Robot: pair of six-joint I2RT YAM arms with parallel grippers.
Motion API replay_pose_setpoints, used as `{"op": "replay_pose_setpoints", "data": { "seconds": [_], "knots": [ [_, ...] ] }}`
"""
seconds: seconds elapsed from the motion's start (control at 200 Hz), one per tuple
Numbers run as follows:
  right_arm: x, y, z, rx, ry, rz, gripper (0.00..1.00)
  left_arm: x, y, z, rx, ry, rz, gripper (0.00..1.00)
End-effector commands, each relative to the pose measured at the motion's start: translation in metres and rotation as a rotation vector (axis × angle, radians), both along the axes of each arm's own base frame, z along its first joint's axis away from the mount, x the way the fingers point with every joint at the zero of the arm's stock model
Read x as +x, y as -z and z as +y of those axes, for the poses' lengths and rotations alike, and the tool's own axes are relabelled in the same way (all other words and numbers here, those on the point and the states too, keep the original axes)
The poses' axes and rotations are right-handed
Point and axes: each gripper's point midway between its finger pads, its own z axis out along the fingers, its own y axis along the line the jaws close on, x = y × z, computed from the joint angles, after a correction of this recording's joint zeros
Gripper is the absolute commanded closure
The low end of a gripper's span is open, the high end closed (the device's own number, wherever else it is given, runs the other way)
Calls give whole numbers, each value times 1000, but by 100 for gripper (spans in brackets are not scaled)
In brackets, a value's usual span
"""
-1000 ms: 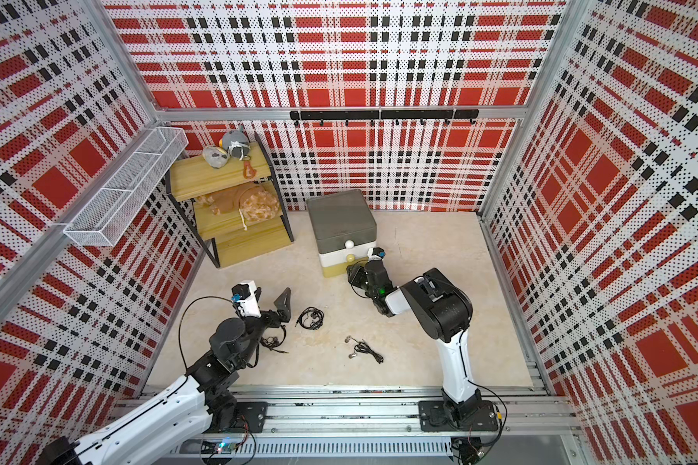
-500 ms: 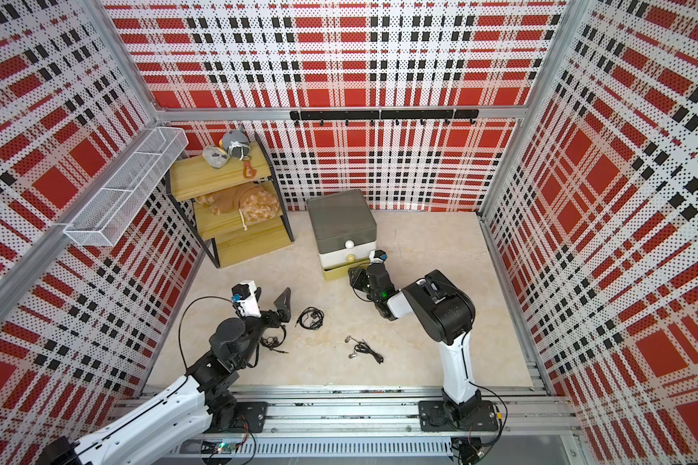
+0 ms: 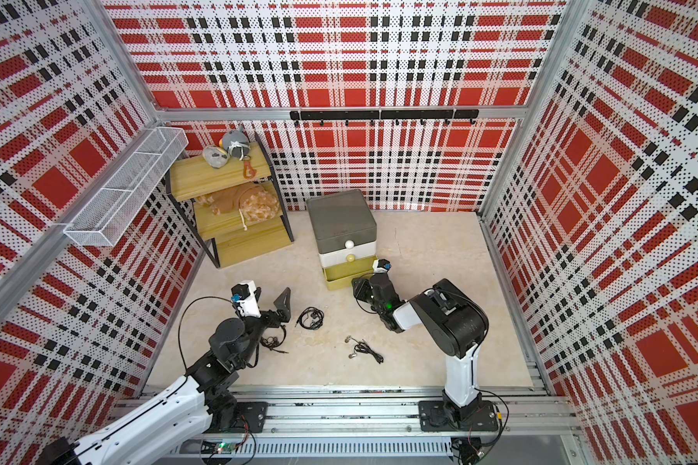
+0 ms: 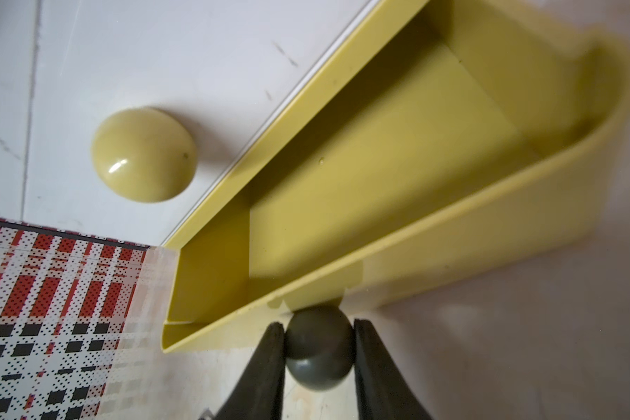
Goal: Place the wired earphones into the drawer by color
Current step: Open the drawer in the storage box.
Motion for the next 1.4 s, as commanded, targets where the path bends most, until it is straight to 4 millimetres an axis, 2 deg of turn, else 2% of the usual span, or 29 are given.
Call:
{"op": "replay_pose_setpoints", "data": {
  "seconds": [0.0,0.401,0.762,0.822,0.907,0.947,1.162,1.303,1.393],
  "knots": [
    [-7,-11,-4,-7,18,-24,66,-1,2,3,8,-8,-6,1],
    [-42,-6,-10,-40,7,-6,66,-1,1,4,6,-8,-8,1],
    [-56,-7,-17,-47,14,-3,64,-1,1,4,7,-11,-7,1],
    [-56,-8,-18,-50,16,-2,58,-1,1,4,7,-10,-8,1],
    [-58,-8,-18,-61,15,4,40,-1,0,5,7,-14,-6,1],
    [-59,-9,-18,-67,14,5,34,-1,0,6,4,-20,-8,1],
    [-68,-22,-33,-122,27,-13,21,2,5,30,-74,-159,28,1],
    [-75,-37,-57,-210,74,-43,6,2,7,38,-185,-213,106,1],
    [-79,-46,-75,-290,108,-63,0,0,15,45,-220,-262,183,1]
  ]
}}
